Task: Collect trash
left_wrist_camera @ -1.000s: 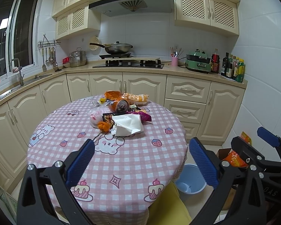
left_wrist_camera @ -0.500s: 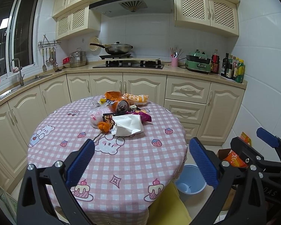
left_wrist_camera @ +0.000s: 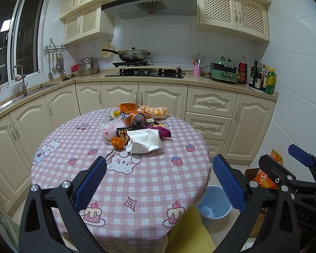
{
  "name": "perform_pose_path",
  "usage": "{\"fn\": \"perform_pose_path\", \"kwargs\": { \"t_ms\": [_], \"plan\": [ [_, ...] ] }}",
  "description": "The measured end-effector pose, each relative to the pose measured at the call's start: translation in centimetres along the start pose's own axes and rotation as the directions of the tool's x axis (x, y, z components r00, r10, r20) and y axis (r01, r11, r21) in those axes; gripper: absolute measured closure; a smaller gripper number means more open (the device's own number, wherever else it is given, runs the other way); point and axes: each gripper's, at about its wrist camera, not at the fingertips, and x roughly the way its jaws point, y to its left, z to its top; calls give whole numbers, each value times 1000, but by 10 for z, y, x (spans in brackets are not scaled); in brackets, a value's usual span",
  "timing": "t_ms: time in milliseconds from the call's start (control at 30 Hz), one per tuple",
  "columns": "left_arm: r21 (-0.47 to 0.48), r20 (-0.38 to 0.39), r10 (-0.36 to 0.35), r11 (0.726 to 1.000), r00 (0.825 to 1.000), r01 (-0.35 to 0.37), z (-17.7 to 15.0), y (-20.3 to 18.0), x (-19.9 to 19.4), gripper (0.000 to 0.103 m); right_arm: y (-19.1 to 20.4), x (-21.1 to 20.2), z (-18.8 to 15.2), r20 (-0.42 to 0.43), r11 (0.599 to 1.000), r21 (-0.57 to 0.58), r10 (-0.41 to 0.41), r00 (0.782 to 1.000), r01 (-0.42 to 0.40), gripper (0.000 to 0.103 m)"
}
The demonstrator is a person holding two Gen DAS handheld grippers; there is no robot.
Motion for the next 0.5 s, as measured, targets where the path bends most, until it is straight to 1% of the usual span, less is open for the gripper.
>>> {"fn": "perform_pose_path", "kwargs": {
  "t_ms": [500],
  "plan": [
    [-3,2,-3,1000,1000,3,-2,2,1,4,-4,1,-5,-13,1000,13,4,1000,-4,5]
  ]
}}
